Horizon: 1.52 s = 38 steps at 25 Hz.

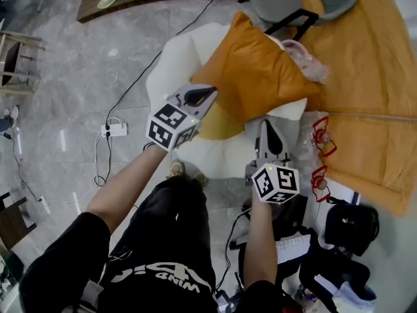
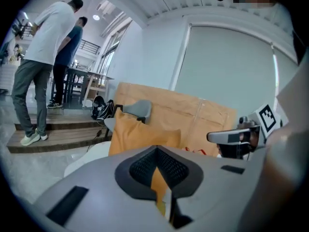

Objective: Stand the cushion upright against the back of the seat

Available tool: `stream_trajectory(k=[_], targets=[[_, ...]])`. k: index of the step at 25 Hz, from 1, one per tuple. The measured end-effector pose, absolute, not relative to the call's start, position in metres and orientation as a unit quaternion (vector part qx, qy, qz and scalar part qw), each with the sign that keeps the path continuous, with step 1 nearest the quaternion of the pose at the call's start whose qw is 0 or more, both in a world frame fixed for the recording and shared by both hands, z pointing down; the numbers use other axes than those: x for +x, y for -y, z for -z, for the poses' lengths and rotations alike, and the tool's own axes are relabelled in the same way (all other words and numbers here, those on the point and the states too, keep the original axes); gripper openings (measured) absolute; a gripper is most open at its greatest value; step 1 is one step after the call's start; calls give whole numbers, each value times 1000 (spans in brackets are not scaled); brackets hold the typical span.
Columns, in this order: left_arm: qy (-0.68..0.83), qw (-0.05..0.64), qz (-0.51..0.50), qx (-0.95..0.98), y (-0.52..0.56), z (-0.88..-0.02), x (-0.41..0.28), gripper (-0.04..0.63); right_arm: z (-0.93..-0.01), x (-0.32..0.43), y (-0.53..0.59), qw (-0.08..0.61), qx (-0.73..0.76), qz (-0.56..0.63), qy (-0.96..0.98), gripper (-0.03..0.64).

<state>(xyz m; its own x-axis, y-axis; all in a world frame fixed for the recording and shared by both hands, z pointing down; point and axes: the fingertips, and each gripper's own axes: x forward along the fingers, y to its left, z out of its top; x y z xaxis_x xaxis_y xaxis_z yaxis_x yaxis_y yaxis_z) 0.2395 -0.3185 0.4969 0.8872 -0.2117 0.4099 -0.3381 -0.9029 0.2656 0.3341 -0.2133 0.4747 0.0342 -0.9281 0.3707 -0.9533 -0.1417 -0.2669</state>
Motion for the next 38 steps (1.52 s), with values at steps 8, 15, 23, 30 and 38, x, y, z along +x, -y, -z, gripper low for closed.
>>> stream_trajectory(k=[8,15,23,30,38], targets=[[119,143,-169,968,212,-357,167,8,-351,227,127,25,674,-209,709,22],[121,108,-121,979,151,-255,108,8,-266,172,73,-5,695,-156,702,21],[130,89,-56,986,116,-206,104,8,-227,157,67,-57,692,-122,709,21],[144,85,-52,984,116,-203,98,8,-220,150,79,-51,680,-112,723,21],[164,88,-48,981,124,-200,82,8,-223,142,83,-47,673,-117,729,21]])
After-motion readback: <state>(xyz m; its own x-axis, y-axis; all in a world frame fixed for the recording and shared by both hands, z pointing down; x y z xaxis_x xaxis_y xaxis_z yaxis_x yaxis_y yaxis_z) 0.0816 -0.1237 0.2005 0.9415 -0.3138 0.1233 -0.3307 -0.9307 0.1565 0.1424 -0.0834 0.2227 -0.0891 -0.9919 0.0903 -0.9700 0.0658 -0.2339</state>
